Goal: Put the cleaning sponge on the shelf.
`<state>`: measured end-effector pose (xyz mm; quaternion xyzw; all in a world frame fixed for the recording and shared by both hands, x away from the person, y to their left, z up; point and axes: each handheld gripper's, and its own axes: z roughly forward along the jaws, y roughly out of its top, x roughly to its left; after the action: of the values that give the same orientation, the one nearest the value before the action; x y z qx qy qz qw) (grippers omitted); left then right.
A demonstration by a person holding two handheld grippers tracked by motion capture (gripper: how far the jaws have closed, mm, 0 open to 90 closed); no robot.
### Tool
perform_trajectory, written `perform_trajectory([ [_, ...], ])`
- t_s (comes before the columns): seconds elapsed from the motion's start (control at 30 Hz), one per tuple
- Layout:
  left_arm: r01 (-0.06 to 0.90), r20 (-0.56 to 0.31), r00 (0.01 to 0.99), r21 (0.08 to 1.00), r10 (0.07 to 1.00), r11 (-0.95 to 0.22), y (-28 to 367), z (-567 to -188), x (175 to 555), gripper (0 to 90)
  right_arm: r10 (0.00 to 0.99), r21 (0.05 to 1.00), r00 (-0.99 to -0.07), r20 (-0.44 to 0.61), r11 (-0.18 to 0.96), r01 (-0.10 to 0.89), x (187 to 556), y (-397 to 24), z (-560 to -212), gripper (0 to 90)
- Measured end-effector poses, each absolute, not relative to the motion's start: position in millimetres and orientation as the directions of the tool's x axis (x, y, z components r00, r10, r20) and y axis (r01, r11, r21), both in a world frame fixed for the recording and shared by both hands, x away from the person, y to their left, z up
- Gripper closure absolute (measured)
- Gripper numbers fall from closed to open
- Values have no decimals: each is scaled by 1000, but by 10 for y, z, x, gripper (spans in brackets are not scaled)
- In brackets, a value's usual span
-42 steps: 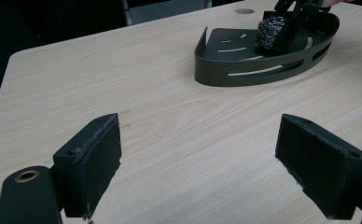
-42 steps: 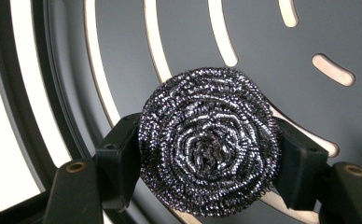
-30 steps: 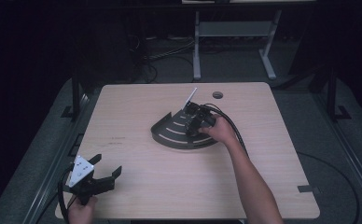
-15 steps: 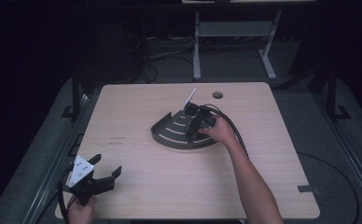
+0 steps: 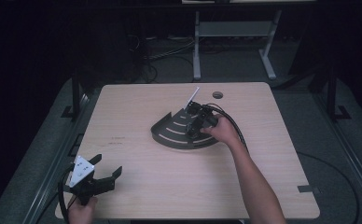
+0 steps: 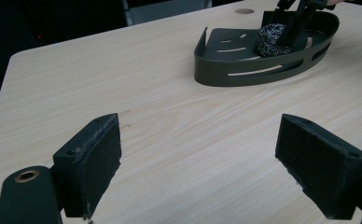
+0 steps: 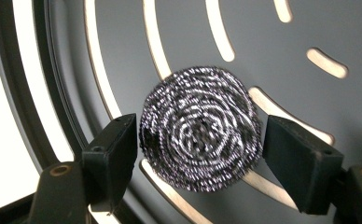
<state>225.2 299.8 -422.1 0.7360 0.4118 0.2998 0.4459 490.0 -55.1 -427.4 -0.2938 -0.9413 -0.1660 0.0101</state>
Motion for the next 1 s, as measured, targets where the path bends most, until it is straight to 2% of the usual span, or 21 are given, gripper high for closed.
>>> perform_trajectory([
  [0.4,341,71,481,903,874,-261,2991,-4220,2251,137,556,365,-822,121,746,558,4839,-718,-4130,239],
  [1.0,337,75,491,902,868,-269,2956,-4222,2251,138,551,383,-827,113,744,548,4716,-822,-3950,207],
])
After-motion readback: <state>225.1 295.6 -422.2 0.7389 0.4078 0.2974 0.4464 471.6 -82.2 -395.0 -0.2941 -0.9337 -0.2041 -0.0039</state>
